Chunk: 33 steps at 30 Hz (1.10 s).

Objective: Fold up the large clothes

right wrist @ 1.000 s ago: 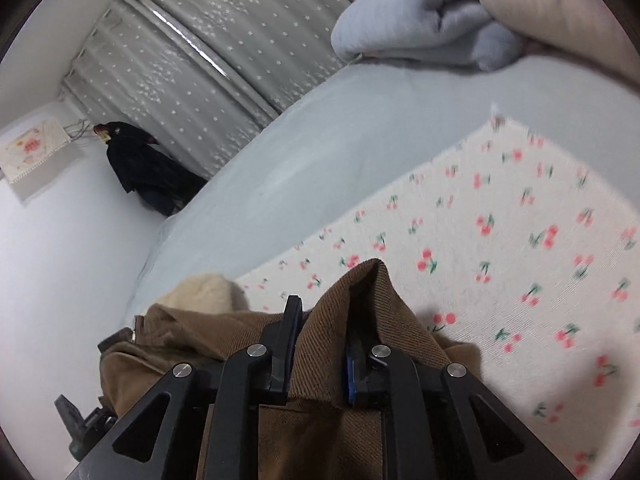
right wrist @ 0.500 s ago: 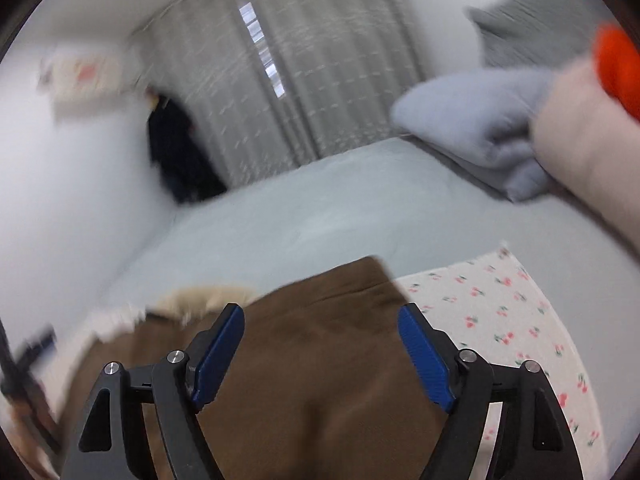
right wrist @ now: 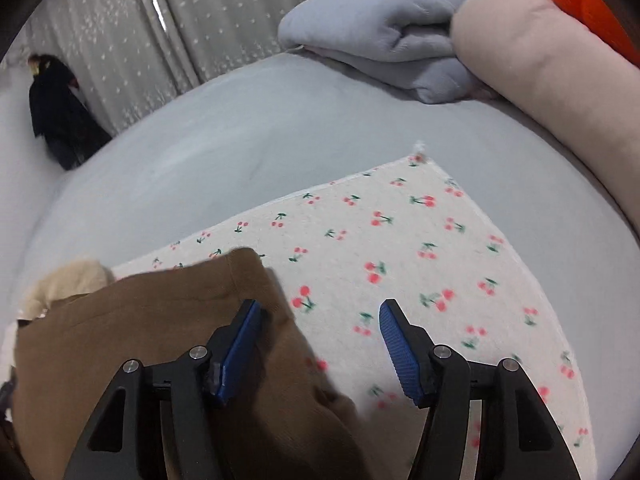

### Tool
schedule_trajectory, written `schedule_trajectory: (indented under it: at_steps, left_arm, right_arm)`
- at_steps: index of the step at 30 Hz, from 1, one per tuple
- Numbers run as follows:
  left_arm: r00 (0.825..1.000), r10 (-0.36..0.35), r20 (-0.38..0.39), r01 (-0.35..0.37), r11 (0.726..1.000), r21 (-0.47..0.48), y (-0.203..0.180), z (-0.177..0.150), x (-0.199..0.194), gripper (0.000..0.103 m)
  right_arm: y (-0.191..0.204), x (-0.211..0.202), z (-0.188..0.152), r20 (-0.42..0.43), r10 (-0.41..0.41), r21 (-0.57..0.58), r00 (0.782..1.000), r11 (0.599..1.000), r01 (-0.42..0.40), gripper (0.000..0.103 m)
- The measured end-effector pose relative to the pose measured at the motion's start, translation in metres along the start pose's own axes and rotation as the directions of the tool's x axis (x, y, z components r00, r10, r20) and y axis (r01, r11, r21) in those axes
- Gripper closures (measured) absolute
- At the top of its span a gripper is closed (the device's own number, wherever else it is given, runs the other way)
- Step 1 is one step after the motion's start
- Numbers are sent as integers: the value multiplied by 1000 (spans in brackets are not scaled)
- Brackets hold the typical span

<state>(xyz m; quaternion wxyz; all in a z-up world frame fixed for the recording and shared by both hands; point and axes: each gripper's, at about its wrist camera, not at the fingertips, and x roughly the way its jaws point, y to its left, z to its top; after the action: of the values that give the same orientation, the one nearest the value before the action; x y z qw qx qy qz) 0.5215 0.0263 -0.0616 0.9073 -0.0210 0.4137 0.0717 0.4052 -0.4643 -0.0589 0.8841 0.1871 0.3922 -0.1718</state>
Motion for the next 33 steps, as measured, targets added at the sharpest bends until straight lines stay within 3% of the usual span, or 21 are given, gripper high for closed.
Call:
schedule_trajectory:
  at_steps: [4,8,10,13,17,20,24,26,28,29,32,33]
  left_arm:
    - [995,-89,-45,93,990,103,7,-12,-50,15]
    - [965,-239,-109,249,964,89,21,-32,-97,11]
    - [937,-325,-131,331,943,28,32,-51,-124,9]
    - [879,-451,-153,444,892,-83,54,-87,-156,8]
    - [846,-506,-169,479,860,-177,77,-132,-177,8]
    - [811,-560,-167,512,818,-262,89,-160,-177,8]
    - [732,-661,-168,559,723,-406,91,-192,-148,8]
    - [679,-719,-149,582,651,-488,86,-204,-129,10]
    - [627,-773,-94,602,557,-571,80,-211,-105,19]
    - [619,-784,-51,616,525,-587,80,-211,-98,22]
    - [627,-776,65,623,450,-640,75,-201,-78,30]
    - [631,-772,78,621,442,-647,74,-198,-75,30]
  right_arm:
    - [-17,-49,-11,-22,87,-53,996,995,-89,34]
    - [-32,-106,-34,-45,164,-67,986,984,-166,21]
    - [-42,-122,-46,-75,225,-27,971,973,-228,20]
    - [-55,-155,-87,-117,290,19,950,957,-290,19]
    - [-72,-177,-132,-155,345,101,926,938,-332,19]
    - [-79,-183,-158,-171,370,143,913,926,-349,19]
    - [-71,-179,-186,-198,429,181,881,900,-397,19]
    - [-64,-165,-194,-226,451,201,863,889,-411,19]
    - [-55,-147,-201,-235,468,233,852,878,-418,19]
    - [-52,-142,-199,-209,482,240,851,869,-433,18]
    - [-49,-126,-185,-124,534,298,836,824,-482,18]
    - [-49,-118,-181,-103,545,335,832,806,-487,19]
